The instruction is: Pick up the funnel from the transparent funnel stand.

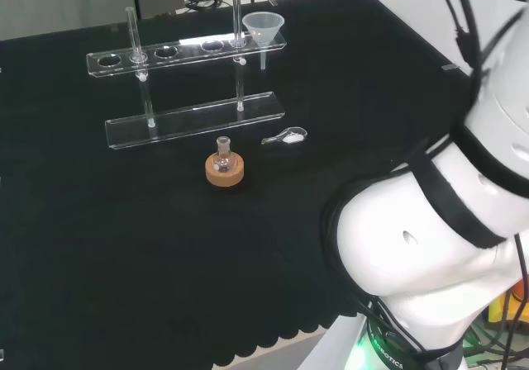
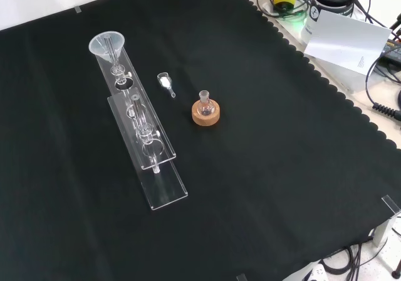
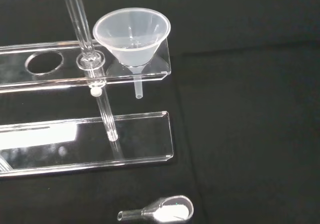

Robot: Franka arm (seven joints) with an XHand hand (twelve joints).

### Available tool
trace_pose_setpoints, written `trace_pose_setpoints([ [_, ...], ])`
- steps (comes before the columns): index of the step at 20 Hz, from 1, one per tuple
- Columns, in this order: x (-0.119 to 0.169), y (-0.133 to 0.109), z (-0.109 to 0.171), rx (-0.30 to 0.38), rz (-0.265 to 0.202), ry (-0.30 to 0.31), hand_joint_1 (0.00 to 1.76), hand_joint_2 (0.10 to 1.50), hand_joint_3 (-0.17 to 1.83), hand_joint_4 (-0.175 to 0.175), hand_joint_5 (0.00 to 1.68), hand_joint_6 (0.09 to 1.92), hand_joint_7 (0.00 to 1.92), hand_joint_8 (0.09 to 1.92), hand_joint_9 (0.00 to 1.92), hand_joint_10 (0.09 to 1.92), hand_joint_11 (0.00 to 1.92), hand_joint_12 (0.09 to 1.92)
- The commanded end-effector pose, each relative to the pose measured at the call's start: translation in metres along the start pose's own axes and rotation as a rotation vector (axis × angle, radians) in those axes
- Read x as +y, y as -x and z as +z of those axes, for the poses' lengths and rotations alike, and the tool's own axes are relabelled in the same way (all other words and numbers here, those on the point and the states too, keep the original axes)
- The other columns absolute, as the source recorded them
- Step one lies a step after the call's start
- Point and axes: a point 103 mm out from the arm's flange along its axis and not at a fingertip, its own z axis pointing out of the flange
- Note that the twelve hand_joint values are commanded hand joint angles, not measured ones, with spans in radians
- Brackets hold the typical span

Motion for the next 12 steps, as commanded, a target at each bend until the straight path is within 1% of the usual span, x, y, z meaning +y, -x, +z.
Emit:
trace_pose_setpoints([
  [1, 0.053, 0.001, 0.012, 0.002, -0.034, -0.006, 0.22, 1.09, 0.31, -0.007, 0.16, 0.09, 0.04, 0.47, 0.09, 0.69, 0.00, 1.39],
  [4, 0.062, -0.003, 0.018, -0.008, -0.048, -0.021, 0.27, 1.05, 0.31, -0.017, 0.19, 0.09, 0.04, 0.53, 0.12, 0.71, 0.00, 1.40],
  [9, 0.071, -0.006, 0.028, -0.010, -0.065, -0.053, 0.37, 0.99, 0.29, -0.026, 0.22, 0.09, 0.05, 0.58, 0.16, 0.73, 0.00, 1.41],
  [11, 0.074, -0.007, 0.032, -0.019, -0.070, -0.076, 0.40, 0.97, 0.29, -0.027, 0.23, 0.09, 0.05, 0.59, 0.16, 0.73, 0.00, 1.42],
  [12, 0.075, -0.008, 0.034, -0.034, -0.070, -0.091, 0.43, 0.95, 0.29, -0.027, 0.22, 0.09, 0.05, 0.59, 0.16, 0.73, 0.00, 1.42],
])
